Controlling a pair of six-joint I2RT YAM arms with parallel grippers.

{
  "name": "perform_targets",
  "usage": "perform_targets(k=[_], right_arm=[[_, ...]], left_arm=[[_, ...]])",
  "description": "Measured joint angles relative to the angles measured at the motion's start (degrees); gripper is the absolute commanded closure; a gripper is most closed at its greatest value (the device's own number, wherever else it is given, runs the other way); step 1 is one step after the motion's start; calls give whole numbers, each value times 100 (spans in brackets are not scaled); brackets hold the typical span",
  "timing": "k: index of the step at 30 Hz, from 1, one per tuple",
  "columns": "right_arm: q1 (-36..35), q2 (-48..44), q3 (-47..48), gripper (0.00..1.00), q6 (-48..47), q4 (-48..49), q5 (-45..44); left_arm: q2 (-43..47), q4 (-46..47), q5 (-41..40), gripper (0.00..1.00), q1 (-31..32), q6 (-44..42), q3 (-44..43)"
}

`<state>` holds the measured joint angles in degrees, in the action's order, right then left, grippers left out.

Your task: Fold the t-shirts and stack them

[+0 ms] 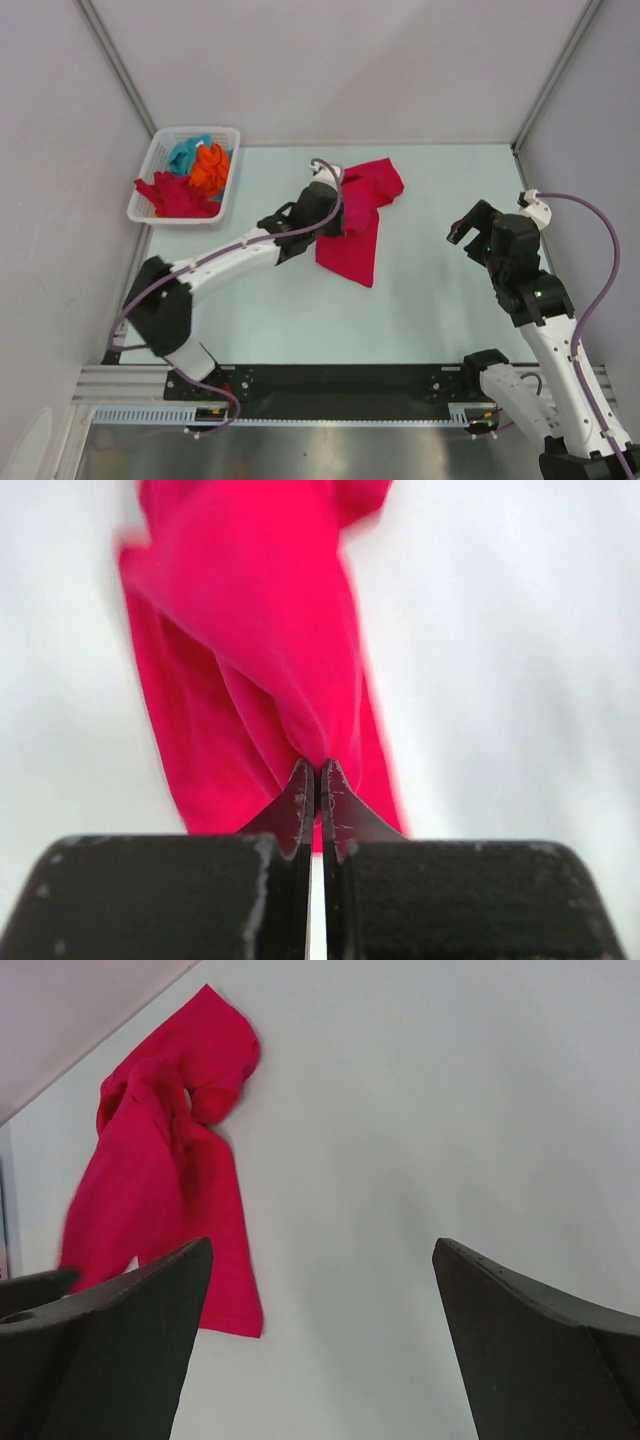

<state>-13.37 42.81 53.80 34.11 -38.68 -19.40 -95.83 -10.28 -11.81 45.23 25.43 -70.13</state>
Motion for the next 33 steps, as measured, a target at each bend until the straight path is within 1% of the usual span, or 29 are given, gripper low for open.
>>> perform_targets(k=[2, 4, 6, 8, 11, 13, 15, 29, 33], right_arm=[[0, -2, -2, 0, 2, 22, 39], [0, -2, -44, 0, -2, 157, 109], [0, 7, -144, 0, -7, 358, 249], [0, 85, -229, 0, -26, 505, 452], [-26, 278, -293, 0, -72, 682, 715], [-74, 387, -334, 0, -114, 761, 824], [-122, 442, -352, 0, -142, 791, 874], [-197, 610, -483, 0, -278, 1132, 984], [-203, 634, -501, 0, -289, 1191, 1034]], left_arm=[[557, 212, -184, 100, 7, 2, 35], [835, 422, -332, 100, 4, 0, 17], [767, 481, -413, 100, -2, 0, -164], [501, 566, -391, 100, -2, 42, -238], [284, 588, -291, 100, 37, 184, 87], [282, 498, -291, 100, 94, 267, 396], [282, 407, -315, 100, 142, 313, 520], [293, 413, -341, 100, 164, 315, 518], [433, 350, -289, 100, 164, 317, 525]])
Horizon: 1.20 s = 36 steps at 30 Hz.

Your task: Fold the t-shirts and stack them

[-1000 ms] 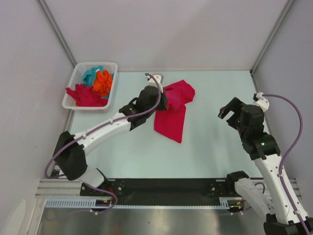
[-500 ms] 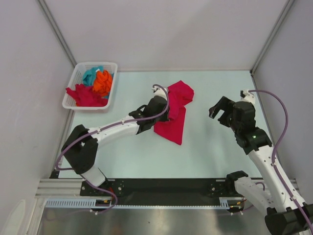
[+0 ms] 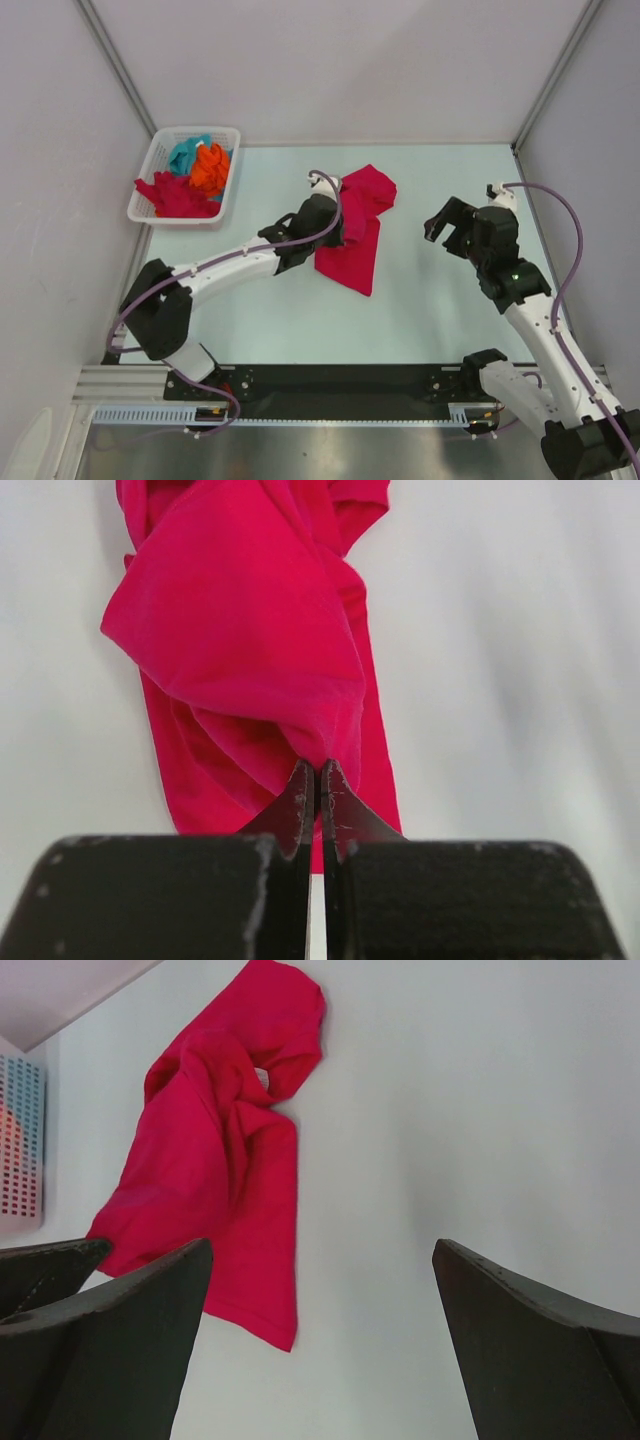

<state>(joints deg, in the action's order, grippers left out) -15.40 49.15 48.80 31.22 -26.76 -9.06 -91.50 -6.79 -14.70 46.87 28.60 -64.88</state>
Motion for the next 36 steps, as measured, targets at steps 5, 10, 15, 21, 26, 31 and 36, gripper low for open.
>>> perform_targets(k=[5, 10, 15, 21, 26, 31, 36], right_arm=[[-90, 35, -323, 0, -149, 717, 739], [-599, 560, -750, 0, -286, 1508, 992], [-691, 1340, -522, 0, -411, 1698, 890], [-697, 1840, 2, 0, -514, 2070, 654], [-929, 3320, 1134, 0, -1207, 2664, 846], [-966, 5036, 2288, 12, -1460, 3045, 1488], [-710, 6201, 2905, 24, -1432, 3084, 2070]], left_arm=[[815, -63, -7, 100, 0, -2, 398], [1561, -221, -203, 88, -63, 2, 835], [1185, -479, -146, 23, -205, -31, 675], [1141, -876, 339, 2, -721, 4, 509], [1856, -870, 1307, 3, -2284, 208, 726], [2422, -839, 1958, 4, -2758, 297, 916], [2295, -723, 2590, 5, -2695, 341, 1394]])
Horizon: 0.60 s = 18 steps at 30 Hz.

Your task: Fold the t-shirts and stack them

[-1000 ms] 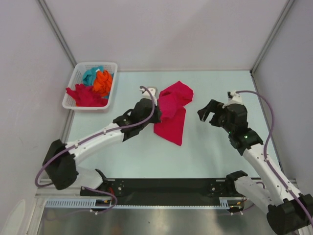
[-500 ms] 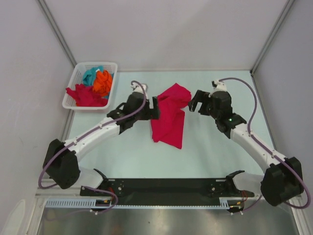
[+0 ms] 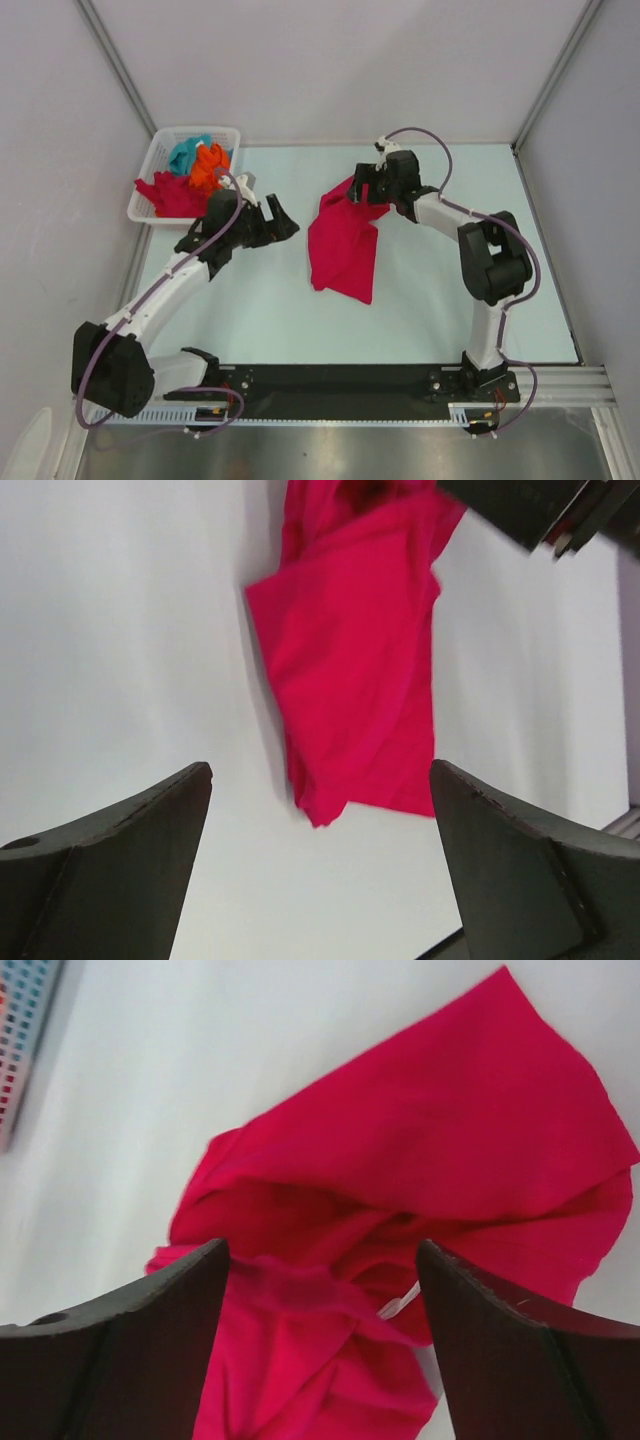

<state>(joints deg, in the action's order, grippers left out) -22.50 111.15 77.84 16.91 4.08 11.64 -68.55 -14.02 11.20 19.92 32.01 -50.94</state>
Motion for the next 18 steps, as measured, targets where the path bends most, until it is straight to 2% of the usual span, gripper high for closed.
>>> perform_targets(k=[2, 3, 4, 6, 8, 14, 17, 18], right_arm=[[52, 262, 138, 43, 0, -44, 87], [50, 330, 173, 59, -22, -55, 111], [28, 402, 232, 69, 0, -107, 157], [-26, 466, 339, 87, -28, -199, 205], [-68, 476, 411, 99, -26, -256, 232], [-98, 310, 256, 100, 157, -256, 229], [-57, 249, 210, 100, 264, -278, 195], [-46, 245, 210, 100, 295, -293, 170]], left_arm=[[-184, -31, 96, 5, 46, 15, 188], [-286, -35, 96, 6, 85, 15, 210], [-439, -46, 90, 5, 177, 11, 208], [-649, -46, 70, 5, 334, -2, 166], [-885, -50, 50, 5, 474, -13, 28], [-1860, -50, -387, 8, 697, -153, -973], [-2577, -140, -892, 13, 992, -411, -1882], [-2815, -240, -1093, 18, 1132, -538, -2240]])
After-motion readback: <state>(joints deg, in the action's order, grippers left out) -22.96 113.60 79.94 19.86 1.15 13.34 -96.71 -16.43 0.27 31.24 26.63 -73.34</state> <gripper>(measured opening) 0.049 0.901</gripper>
